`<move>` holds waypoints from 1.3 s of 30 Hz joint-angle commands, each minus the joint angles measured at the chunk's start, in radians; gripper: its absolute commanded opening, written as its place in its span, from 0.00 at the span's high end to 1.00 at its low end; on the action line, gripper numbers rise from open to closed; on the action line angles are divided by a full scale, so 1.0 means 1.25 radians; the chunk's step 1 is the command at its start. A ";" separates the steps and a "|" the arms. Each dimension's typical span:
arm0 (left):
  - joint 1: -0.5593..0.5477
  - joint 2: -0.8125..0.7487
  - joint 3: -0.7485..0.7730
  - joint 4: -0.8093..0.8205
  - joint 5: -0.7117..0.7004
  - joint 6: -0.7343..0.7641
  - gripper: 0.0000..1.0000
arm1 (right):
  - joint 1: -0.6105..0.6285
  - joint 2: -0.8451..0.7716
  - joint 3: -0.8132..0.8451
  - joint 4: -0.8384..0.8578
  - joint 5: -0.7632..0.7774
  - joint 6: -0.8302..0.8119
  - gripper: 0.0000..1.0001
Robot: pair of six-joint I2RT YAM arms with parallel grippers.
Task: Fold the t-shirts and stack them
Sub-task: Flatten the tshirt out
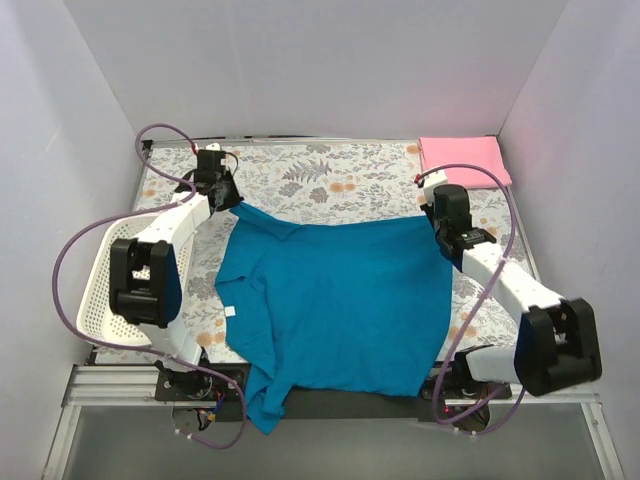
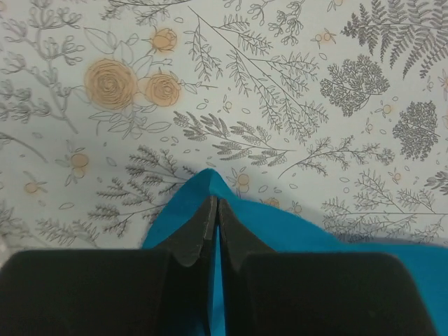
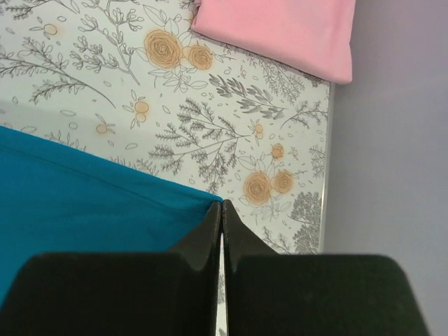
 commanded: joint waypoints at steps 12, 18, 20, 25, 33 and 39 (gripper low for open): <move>0.005 0.187 0.175 0.093 0.063 -0.013 1.00 | -0.072 0.320 0.131 0.277 0.011 -0.027 0.99; 0.006 0.180 0.184 0.084 0.078 -0.025 1.00 | -0.074 0.375 0.179 0.277 0.033 -0.032 0.99; 0.005 0.187 0.200 0.079 0.062 -0.020 1.00 | -0.076 0.380 0.189 0.277 0.031 -0.031 0.99; 0.005 0.253 0.266 0.057 0.049 -0.031 1.00 | -0.087 0.422 0.212 0.277 0.051 -0.022 0.99; 0.005 0.350 0.340 0.058 0.088 -0.059 0.99 | -0.114 0.508 0.256 0.277 0.063 0.015 0.99; 0.005 0.389 0.390 0.061 0.092 -0.076 0.76 | -0.119 0.547 0.319 0.271 0.104 0.022 0.62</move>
